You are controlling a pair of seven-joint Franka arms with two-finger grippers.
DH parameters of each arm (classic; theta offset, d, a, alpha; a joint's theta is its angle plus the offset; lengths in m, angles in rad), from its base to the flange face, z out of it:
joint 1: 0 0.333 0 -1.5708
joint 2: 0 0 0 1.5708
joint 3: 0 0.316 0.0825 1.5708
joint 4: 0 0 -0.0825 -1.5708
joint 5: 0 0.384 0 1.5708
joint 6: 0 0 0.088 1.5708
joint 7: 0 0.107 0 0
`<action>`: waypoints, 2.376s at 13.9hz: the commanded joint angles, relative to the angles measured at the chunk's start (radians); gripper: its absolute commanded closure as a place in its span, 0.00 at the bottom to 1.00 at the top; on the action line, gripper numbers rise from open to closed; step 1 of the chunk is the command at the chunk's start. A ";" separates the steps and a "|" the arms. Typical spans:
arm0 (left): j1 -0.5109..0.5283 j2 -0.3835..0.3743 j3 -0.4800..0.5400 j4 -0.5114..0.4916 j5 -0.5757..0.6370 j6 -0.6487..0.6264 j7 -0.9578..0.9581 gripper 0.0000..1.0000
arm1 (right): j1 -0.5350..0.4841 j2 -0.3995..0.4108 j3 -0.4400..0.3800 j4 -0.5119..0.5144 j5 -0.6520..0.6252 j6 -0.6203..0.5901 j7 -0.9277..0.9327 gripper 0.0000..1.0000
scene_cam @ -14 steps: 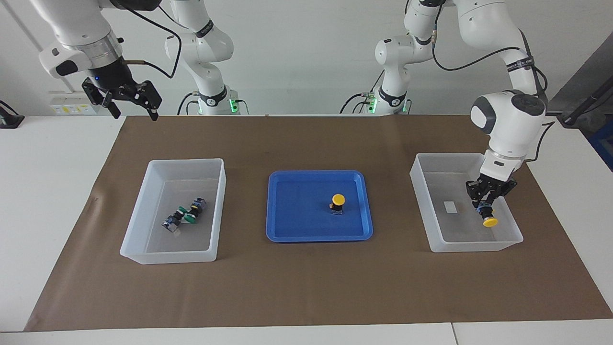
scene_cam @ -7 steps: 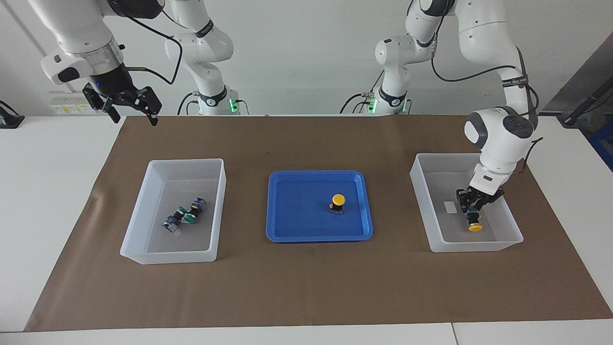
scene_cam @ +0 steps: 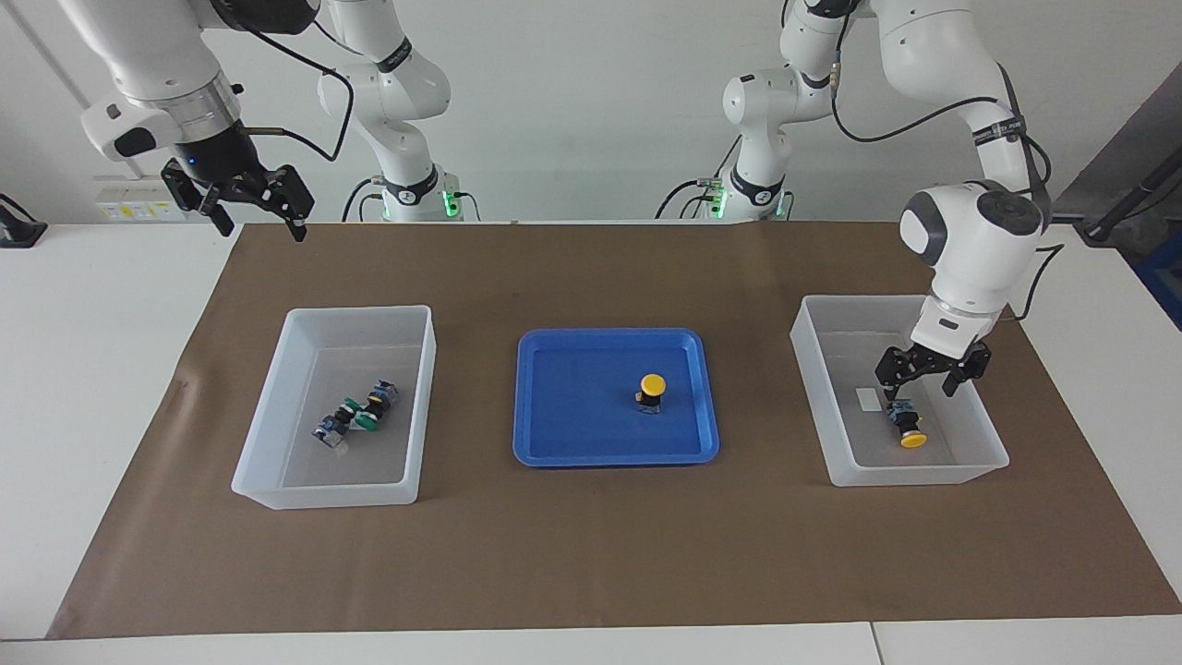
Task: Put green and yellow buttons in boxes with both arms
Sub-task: 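Carry the yellow button into the bin nearest the left gripper and release, then move the left gripper back to the remaining yellow button on the tray, then grasp the second yellow button with the left gripper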
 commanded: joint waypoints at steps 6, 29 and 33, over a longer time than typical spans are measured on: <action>-0.310 0.012 0.007 0.100 0.002 -0.084 -0.240 0.00 | -0.001 -0.015 0.003 -0.017 -0.004 0.006 -0.013 0.00; -0.610 0.219 0.009 -0.003 0.002 0.241 -0.635 0.89 | -0.001 -0.022 0.003 -0.017 -0.004 0.006 -0.013 0.00; -0.595 0.139 0.010 0.000 0.004 0.174 -0.623 1.00 | -0.001 -0.022 0.003 -0.017 -0.004 0.006 -0.013 0.00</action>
